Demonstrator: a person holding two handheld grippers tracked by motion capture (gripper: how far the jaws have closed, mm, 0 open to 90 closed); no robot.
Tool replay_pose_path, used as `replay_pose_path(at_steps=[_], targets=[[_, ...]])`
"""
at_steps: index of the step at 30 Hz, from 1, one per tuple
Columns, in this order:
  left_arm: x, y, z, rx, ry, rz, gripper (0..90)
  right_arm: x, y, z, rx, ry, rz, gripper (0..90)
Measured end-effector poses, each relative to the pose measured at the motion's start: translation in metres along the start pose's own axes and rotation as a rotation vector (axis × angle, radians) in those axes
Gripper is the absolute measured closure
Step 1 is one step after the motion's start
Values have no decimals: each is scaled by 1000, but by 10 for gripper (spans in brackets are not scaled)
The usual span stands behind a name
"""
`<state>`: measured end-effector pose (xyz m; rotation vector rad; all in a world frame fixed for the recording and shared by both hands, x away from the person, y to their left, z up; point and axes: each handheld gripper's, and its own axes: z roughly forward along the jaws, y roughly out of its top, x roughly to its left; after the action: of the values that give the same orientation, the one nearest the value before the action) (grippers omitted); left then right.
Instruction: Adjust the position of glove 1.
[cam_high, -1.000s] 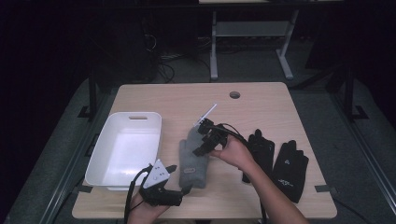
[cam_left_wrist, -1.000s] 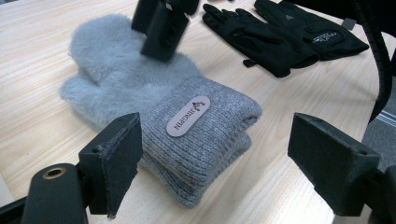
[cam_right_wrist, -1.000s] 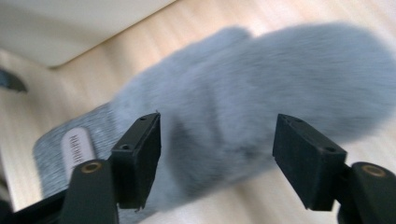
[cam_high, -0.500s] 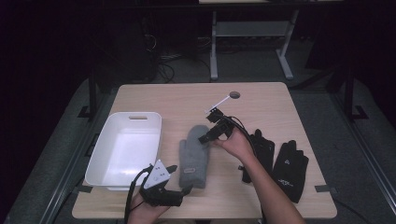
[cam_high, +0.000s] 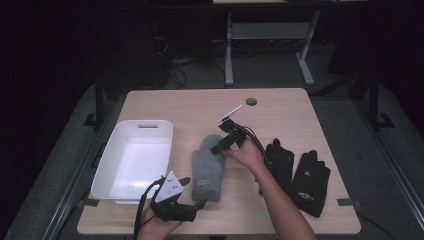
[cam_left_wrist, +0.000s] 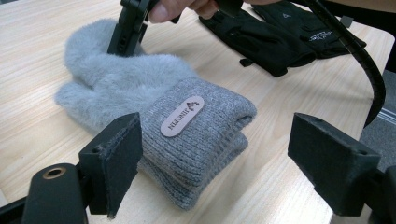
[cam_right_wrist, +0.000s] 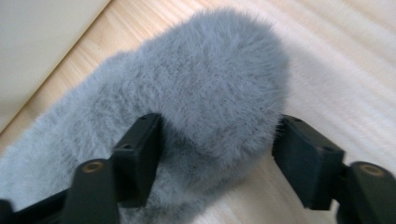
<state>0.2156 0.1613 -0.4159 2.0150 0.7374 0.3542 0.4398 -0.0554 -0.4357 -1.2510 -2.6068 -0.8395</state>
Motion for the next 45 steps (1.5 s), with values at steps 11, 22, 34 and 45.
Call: replay_pose_path(at_steps=[11,22,34,45], targets=[[0,1,1,4,-2,-4,175,1,-6,-2,-35,71,-19,758],[-1,7,4,2,-23,-22,177,3,-21,-23,-38,30,-68,772],[-4,21,22,38,-46,-41,180,-11,-53,-53,-51,-4,-69,773],[11,33,44,95,-66,-129,207,-24,-75,-66,-85,-30,-70,769]])
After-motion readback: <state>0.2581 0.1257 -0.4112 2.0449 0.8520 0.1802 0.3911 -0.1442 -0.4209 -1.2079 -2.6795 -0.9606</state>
